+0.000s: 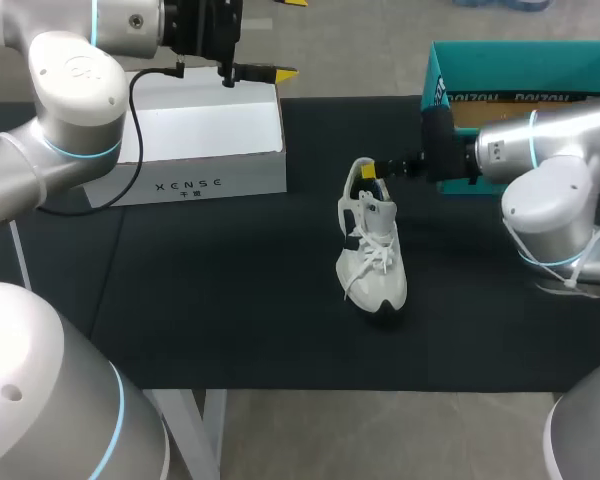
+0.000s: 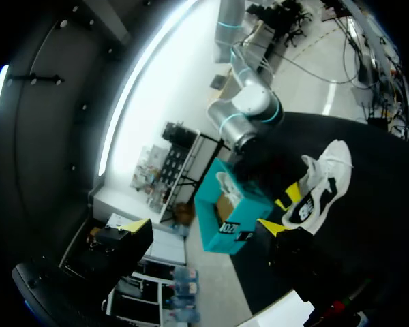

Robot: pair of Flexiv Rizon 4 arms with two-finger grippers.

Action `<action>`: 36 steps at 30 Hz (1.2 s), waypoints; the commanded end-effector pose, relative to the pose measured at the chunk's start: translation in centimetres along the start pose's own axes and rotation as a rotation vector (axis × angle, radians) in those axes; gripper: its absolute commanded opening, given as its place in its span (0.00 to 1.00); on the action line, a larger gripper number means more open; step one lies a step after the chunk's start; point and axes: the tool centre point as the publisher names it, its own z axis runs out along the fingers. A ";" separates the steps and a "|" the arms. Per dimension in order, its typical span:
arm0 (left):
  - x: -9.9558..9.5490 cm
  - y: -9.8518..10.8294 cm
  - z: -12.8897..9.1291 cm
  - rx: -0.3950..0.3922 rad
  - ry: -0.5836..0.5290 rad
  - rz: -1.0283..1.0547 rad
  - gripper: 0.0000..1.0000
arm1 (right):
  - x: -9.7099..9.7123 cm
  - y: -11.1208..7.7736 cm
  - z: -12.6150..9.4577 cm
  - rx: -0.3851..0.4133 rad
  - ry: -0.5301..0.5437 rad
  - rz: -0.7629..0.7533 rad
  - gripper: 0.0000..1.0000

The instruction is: Take the shoe out of the shoebox, open the shoe tongue, remove and reinsert the insole, then place the shoe into the shoebox

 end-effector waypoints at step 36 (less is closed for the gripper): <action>-0.1 0.1 0.1 0.000 0.003 0.001 1.00 | 6.1 4.4 -6.3 0.430 -0.686 0.205 0.00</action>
